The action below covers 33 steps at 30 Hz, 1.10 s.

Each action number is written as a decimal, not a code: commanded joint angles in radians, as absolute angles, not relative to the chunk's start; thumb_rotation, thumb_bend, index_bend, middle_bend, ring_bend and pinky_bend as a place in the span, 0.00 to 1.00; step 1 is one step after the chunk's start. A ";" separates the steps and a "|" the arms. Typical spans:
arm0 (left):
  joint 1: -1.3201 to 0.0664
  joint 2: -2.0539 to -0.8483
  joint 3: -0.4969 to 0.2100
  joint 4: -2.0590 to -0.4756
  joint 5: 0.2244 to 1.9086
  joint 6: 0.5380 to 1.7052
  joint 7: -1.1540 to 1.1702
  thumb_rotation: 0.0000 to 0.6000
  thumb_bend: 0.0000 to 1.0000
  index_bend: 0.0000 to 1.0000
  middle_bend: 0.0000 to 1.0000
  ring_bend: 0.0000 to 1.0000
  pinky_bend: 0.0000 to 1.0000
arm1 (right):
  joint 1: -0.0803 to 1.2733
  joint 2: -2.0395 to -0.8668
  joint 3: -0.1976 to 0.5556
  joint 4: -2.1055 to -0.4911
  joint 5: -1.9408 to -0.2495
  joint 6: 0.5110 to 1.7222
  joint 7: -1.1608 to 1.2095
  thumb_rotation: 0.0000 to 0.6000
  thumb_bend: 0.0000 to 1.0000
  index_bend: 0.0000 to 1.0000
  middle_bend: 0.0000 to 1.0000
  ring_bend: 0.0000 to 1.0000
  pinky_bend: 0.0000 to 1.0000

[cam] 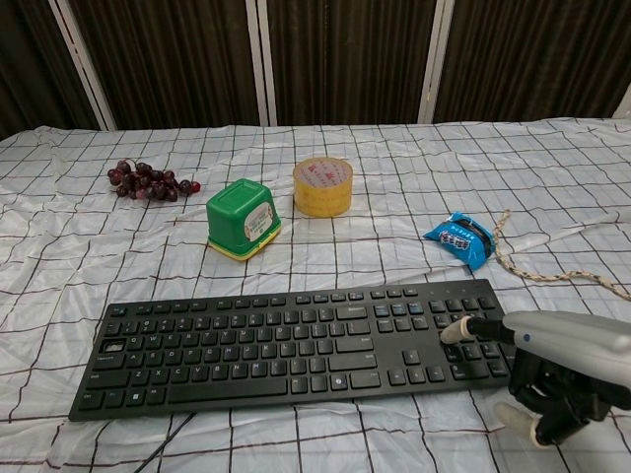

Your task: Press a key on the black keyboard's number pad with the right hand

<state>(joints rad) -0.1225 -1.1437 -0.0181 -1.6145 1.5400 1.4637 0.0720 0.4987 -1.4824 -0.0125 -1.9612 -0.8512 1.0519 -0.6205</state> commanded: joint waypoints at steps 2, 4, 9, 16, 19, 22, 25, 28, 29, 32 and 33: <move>-0.122 -1.143 -0.018 -1.615 1.541 1.464 0.071 1.00 0.04 0.00 0.00 0.00 0.00 | 0.505 -1.486 -0.019 -1.958 -0.834 1.057 -0.620 1.00 0.49 0.10 0.90 0.88 0.78; -0.123 -1.143 -0.018 -1.615 1.541 1.464 0.071 1.00 0.04 0.00 0.00 0.00 0.00 | 0.507 -1.488 -0.023 -1.958 -0.830 1.060 -0.620 1.00 0.49 0.10 0.90 0.88 0.78; -0.123 -1.143 -0.018 -1.615 1.541 1.464 0.070 1.00 0.04 0.00 0.00 0.00 0.00 | 0.513 -1.492 -0.029 -1.959 -0.824 1.070 -0.617 1.00 0.49 0.10 0.90 0.87 0.78; -0.123 -1.144 -0.019 -1.614 1.539 1.464 0.071 1.00 0.04 0.00 0.00 0.00 0.00 | 0.516 -1.493 -0.025 -1.966 -0.828 1.086 -0.607 1.00 0.49 0.10 0.90 0.87 0.78; -0.123 -1.144 -0.020 -1.615 1.538 1.465 0.070 1.00 0.04 0.00 0.00 0.00 0.00 | 0.512 -1.490 -0.019 -1.970 -0.854 1.106 -0.594 1.00 0.49 0.10 0.90 0.87 0.78; -0.123 -1.144 -0.019 -1.615 1.539 1.465 0.070 1.00 0.04 0.00 0.00 0.00 0.00 | 0.499 -1.477 0.000 -1.986 -0.909 1.141 -0.556 1.00 0.44 0.09 0.86 0.80 0.73; -0.122 -1.145 -0.021 -1.615 1.538 1.467 0.068 1.00 0.04 0.00 0.00 0.00 0.00 | 0.481 -1.445 0.020 -2.031 -0.973 1.195 -0.528 1.00 0.40 0.09 0.70 0.65 0.64; -0.122 -1.145 -0.021 -1.614 1.539 1.468 0.067 1.00 0.04 0.00 0.00 0.00 0.00 | 0.460 -1.395 0.014 -2.076 -1.054 1.231 -0.498 1.00 0.37 0.08 0.48 0.40 0.52; -0.122 -1.145 -0.020 -1.614 1.540 1.468 0.067 1.00 0.04 0.00 0.00 0.00 0.00 | 0.452 -1.378 0.008 -2.086 -1.083 1.238 -0.483 1.00 0.35 0.08 0.40 0.30 0.44; -0.122 -1.146 -0.020 -1.614 1.543 1.471 0.068 1.00 0.04 0.00 0.00 0.00 0.00 | 0.424 -1.327 -0.013 -2.099 -1.159 1.272 -0.459 1.00 0.32 0.07 0.20 0.08 0.21; -0.121 -1.146 -0.020 -1.613 1.544 1.473 0.069 1.00 0.04 0.00 0.00 0.00 0.00 | 0.412 -1.309 -0.024 -2.094 -1.191 1.290 -0.460 1.00 0.31 0.07 0.15 0.04 0.17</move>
<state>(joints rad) -0.1217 -1.1460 -0.0202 -1.6133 1.5432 1.4720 0.0684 0.4434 -1.3571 -0.0031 -2.0798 -1.1271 1.2489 -0.4810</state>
